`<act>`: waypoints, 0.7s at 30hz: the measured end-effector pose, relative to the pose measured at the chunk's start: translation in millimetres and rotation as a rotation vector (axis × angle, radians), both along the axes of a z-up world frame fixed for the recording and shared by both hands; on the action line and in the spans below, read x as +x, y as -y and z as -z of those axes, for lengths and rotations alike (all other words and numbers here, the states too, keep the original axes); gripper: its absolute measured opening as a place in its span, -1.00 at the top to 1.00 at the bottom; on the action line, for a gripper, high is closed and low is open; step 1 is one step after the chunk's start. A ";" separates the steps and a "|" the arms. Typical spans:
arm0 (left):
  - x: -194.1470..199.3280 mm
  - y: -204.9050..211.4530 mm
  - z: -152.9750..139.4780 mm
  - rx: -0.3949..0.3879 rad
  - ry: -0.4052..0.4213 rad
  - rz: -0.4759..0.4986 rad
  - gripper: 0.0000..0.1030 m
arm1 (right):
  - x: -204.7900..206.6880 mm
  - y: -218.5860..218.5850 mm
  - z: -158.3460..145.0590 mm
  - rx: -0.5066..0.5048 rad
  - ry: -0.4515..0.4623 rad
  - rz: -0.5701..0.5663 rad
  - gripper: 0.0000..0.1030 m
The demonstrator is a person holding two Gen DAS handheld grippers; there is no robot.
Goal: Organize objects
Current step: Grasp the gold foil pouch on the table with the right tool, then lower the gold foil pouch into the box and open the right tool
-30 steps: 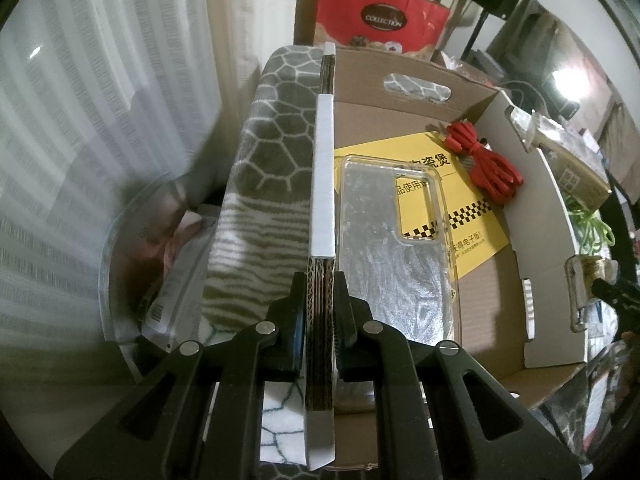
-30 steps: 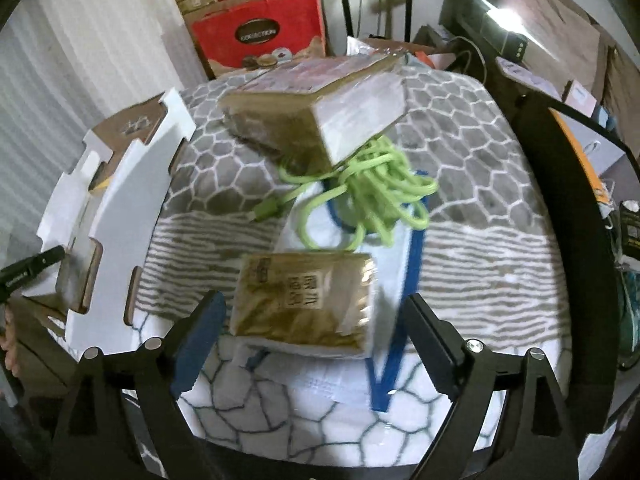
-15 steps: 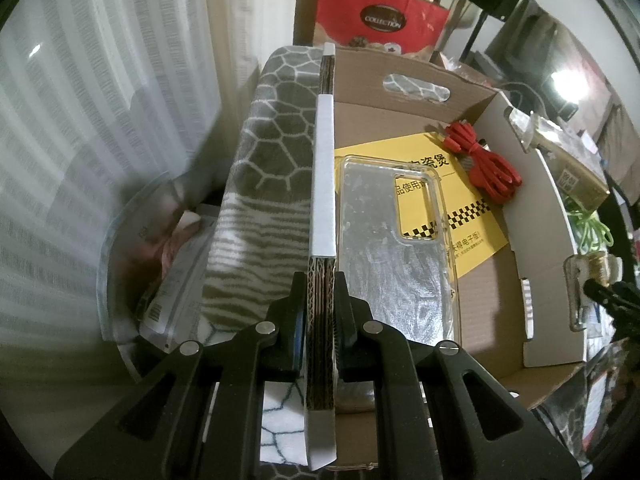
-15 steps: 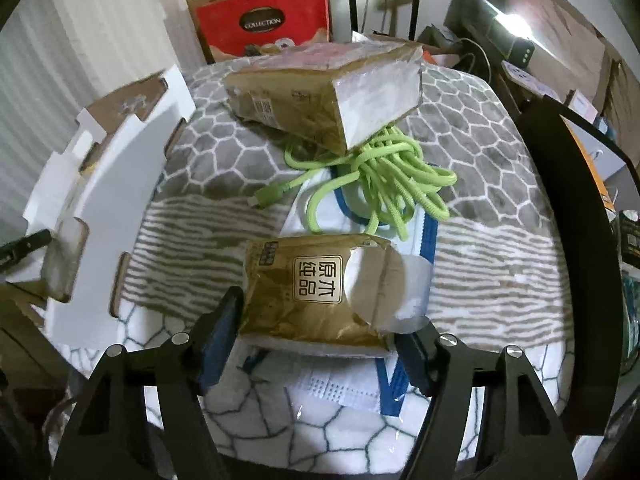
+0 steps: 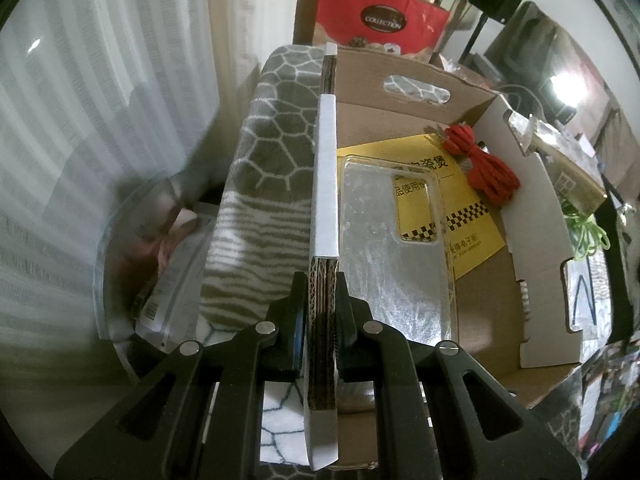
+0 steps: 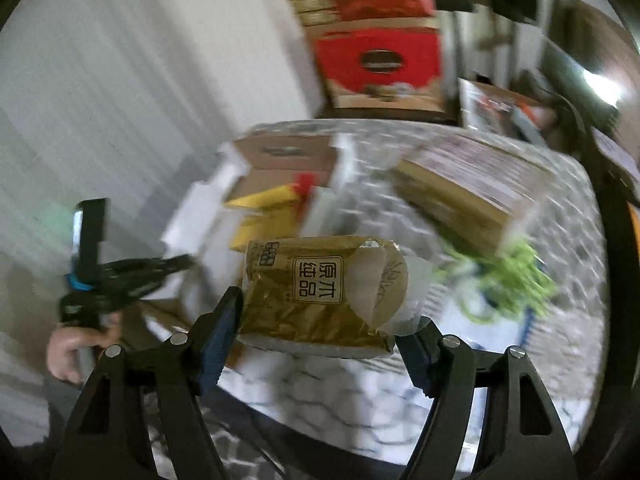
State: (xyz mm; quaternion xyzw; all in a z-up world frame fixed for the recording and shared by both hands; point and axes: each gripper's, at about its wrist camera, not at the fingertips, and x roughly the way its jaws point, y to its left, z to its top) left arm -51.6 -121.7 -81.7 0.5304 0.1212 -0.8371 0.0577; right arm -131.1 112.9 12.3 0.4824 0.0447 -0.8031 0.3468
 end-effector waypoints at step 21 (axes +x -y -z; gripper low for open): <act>2.7 9.6 0.2 0.077 -0.001 -0.011 0.77 | 30.2 145.1 59.2 0.211 -0.123 -0.510 -0.46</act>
